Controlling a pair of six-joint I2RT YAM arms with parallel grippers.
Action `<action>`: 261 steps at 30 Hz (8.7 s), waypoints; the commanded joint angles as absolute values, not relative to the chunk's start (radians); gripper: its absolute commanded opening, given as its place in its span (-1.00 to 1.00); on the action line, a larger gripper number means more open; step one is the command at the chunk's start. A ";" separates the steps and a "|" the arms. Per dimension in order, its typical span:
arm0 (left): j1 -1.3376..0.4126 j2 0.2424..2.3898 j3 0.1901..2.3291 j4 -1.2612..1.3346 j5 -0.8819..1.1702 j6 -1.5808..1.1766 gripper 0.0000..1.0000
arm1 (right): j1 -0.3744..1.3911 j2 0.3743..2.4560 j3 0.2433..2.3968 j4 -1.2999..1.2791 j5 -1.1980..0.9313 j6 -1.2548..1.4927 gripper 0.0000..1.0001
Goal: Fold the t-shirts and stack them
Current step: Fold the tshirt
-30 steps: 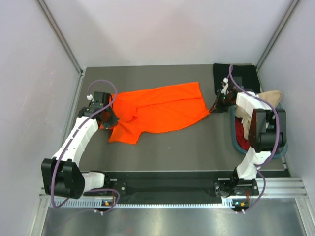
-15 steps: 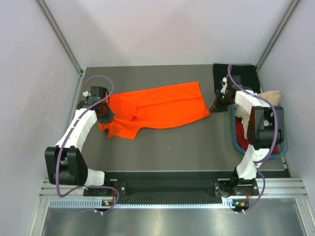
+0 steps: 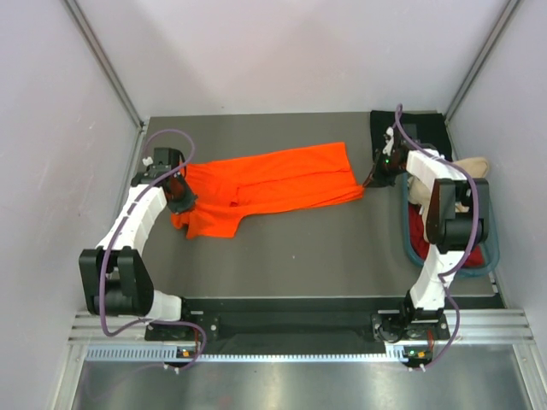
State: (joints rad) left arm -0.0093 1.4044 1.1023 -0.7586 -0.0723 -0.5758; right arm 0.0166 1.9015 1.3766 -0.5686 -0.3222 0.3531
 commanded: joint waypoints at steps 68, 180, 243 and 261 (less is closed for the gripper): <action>0.094 1.881 1.523 -0.698 -0.005 -0.564 -1.00 | 0.021 2.307 1.922 -0.652 -0.387 0.385 -1.00; 0.046 2.114 1.640 -0.205 0.417 -0.727 -0.37 | 0.147 1.933 1.537 -0.640 -0.495 0.339 -0.42; 0.319 1.727 1.085 -0.546 0.132 -0.707 0.00 | 0.012 2.069 1.500 -0.492 -0.456 0.400 -0.07; 0.324 1.743 1.083 -0.548 0.117 -0.670 -1.00 | 0.014 2.112 1.519 -0.489 -0.462 0.440 -0.39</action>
State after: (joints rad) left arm 0.3126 1.7329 1.0660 -0.5709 0.1371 -0.6819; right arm 0.0166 2.0991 1.4887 -0.5018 -0.4610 0.4335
